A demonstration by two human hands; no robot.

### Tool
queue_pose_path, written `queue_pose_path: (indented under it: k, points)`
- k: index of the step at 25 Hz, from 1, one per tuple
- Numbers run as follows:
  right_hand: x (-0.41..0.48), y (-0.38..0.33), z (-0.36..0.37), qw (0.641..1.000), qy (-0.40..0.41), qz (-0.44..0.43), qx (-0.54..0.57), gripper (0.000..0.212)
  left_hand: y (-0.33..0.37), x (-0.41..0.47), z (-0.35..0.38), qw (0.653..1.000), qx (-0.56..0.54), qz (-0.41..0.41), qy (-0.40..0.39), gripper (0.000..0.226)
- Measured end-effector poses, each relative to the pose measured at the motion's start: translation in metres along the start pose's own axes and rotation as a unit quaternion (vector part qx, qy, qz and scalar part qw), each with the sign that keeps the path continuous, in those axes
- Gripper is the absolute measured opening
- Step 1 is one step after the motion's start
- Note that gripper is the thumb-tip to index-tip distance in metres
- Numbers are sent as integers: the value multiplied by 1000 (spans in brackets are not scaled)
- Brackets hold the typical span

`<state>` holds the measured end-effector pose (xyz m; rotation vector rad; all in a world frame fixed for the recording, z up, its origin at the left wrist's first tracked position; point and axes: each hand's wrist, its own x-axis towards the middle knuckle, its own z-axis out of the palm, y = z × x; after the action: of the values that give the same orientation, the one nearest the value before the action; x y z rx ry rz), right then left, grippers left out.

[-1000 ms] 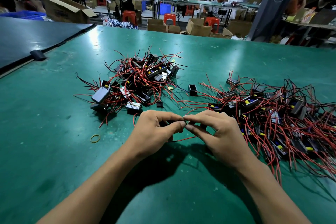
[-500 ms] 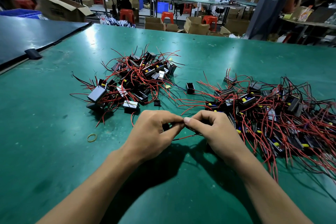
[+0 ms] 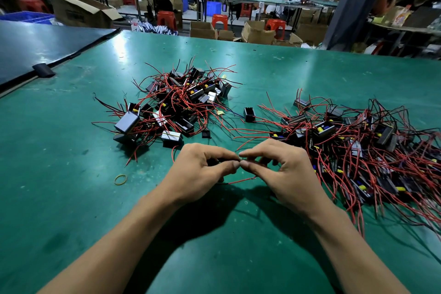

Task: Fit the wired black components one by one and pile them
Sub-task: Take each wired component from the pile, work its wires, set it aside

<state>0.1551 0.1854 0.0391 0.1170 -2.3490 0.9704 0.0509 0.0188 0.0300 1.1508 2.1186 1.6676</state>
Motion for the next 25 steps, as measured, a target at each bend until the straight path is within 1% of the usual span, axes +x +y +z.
queue_pose_path:
  k: [2, 4, 8, 10, 12, 13, 14, 16, 18, 20, 23, 25]
  points:
    - [0, 1, -1, 1000, -4, 15, 8, 8, 1, 0, -1, 1000, -5, -2, -2, 13]
    - [0, 0, -1, 999, -7, 47, 11, 1, 0, -1, -1, 1000, 1, 7, 9, 11]
    - [0, -4, 1, 991, -39, 124, 23, 14, 3, -3, 3, 992, 78, 83, 48, 6]
    - [1, -5, 3, 980, -67, 173, 66, 19, 5, -3, 5, 986, 105, 113, 59, 7]
    - [2, -5, 2, 967, -83, 210, 116, 21, 5, -3, 5, 984, 114, 122, 61, 7]
    - [1, -5, 1, 966, -87, 212, 119, 20, 5, -3, 4, 985, 114, 118, 62, 7]
    - [0, -4, 0, 970, -86, 201, 105, 16, 4, -3, 4, 986, 111, 111, 63, 7]
    - [-2, -3, -2, 986, -66, 148, 47, 6, 3, -3, 2, 987, 110, 95, 65, 7]
    - [-3, -2, -3, 996, -49, 79, -3, 7, 2, -3, 2, 988, 110, 88, 61, 8]
    - [-3, 0, -4, 998, -35, 32, -40, 8, 3, -3, 2, 989, 106, 84, 57, 7]
    - [-3, 0, -3, 996, -6, -6, -88, 11, 1, -2, 2, 990, 101, 84, 56, 5]
    - [-3, -2, -1, 995, 7, -13, -101, 5, 0, -1, 2, 989, 103, 91, 57, 5]
